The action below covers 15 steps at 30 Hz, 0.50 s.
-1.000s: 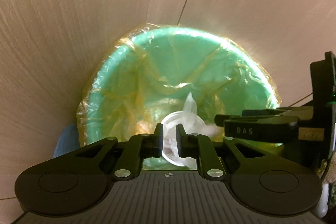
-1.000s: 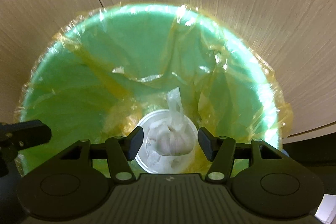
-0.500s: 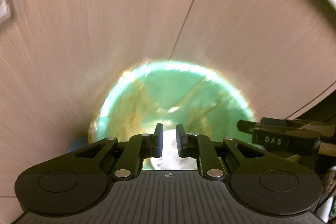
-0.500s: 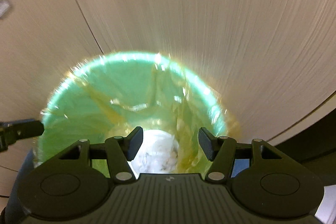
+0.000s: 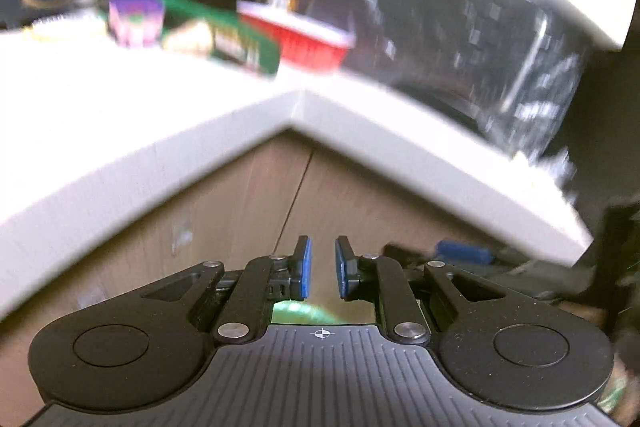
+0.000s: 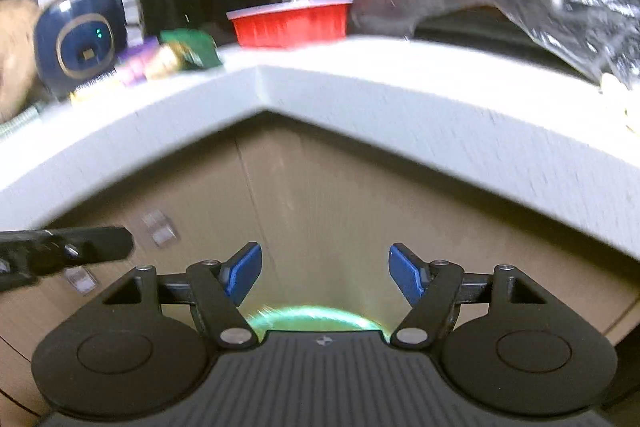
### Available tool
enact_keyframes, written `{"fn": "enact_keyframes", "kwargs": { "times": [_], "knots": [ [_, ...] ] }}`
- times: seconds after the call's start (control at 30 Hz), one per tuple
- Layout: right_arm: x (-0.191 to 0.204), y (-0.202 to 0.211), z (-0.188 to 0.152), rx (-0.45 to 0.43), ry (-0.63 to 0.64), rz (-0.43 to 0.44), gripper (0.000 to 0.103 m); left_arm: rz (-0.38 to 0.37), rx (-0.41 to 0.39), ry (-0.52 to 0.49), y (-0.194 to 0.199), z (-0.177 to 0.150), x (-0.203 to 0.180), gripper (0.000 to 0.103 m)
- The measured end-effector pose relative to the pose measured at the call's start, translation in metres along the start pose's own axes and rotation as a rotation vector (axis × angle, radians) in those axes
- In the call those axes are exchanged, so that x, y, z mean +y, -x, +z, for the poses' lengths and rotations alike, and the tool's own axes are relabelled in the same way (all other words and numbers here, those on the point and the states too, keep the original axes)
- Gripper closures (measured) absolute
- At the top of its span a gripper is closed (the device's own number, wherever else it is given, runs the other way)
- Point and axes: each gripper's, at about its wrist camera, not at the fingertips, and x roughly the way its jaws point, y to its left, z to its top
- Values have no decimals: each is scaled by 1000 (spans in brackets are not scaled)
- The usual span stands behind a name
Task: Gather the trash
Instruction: 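Raise both tools out of the bin back toward the counter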
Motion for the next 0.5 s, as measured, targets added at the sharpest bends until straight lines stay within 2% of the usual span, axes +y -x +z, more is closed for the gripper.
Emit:
{"fn": "enact_keyframes", "kwargs": {
  "times": [0.1,0.23,0.4,0.5],
  "knots": [
    [6,7,13,-28,-8,-4,31,-9,-47,44,31,20,-15,88],
    [13,3,13,-41,-5,-12,30,-31,-93,41,63,30,-42,88],
    [17,3,5,-4,-11,10,30,51,-79,109,77,37,-59,88],
    [23,-1,6,5,-3,7,30,49,-102,100,88,36,-62,88]
  ]
}}
